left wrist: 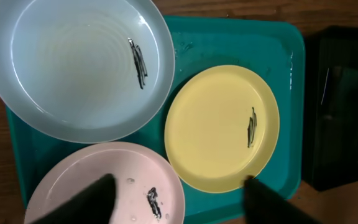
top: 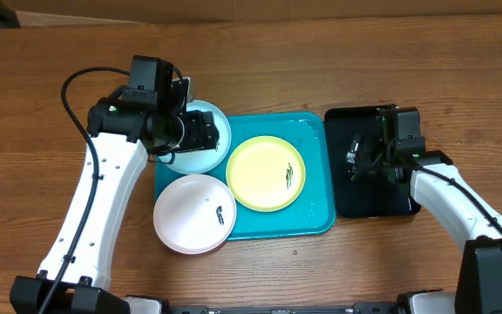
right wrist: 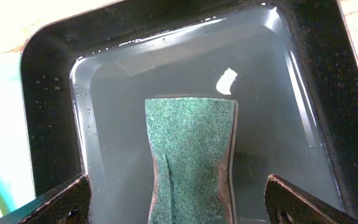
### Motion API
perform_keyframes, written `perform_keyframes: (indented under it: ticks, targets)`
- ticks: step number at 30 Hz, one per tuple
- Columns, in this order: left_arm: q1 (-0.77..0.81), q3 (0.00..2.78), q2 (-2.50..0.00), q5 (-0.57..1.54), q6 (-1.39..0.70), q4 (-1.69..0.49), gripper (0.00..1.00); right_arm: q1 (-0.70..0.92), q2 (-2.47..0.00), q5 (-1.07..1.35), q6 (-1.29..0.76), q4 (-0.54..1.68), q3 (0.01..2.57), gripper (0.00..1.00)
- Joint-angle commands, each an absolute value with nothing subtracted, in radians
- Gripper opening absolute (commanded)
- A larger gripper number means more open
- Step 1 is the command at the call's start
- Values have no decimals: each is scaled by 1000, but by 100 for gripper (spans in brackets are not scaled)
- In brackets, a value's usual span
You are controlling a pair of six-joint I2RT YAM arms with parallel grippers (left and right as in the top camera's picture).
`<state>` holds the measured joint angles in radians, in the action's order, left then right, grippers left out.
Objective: Clean dirty plates on tray and stack at the side
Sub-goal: 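Move left gripper to the yellow plate's left rim and grip it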
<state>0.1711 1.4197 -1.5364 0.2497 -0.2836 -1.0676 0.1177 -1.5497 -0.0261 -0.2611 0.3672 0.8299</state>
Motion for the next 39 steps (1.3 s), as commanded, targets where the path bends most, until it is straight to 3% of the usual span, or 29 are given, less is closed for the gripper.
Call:
perform_keyframes:
  ticks: [1,7,13,19,24,39]
  targets:
    - [229,1375,-1537,254,-350,-1060,47,119,-1554,-32,-255,362,827,91]
    - [355,1193,-1538,136,-408,-886,58,119,-1554,-15,-255,361,827,93]
    - [388,1103,-1543,66,-504,-779,46,118,-1554,-6,-255,364,827,93]
    - [389,1054,-1602,67,-511,-682,45,119,-1554,-6,-255,365,827,93]
    - [389,1054,-1690,72,-525,-668,38,118,-1554,-7,-255,365,827,93]
    - [387,1053,-1772,51,-525,-648,30,119,-1554,-7,-255,368,827,93]
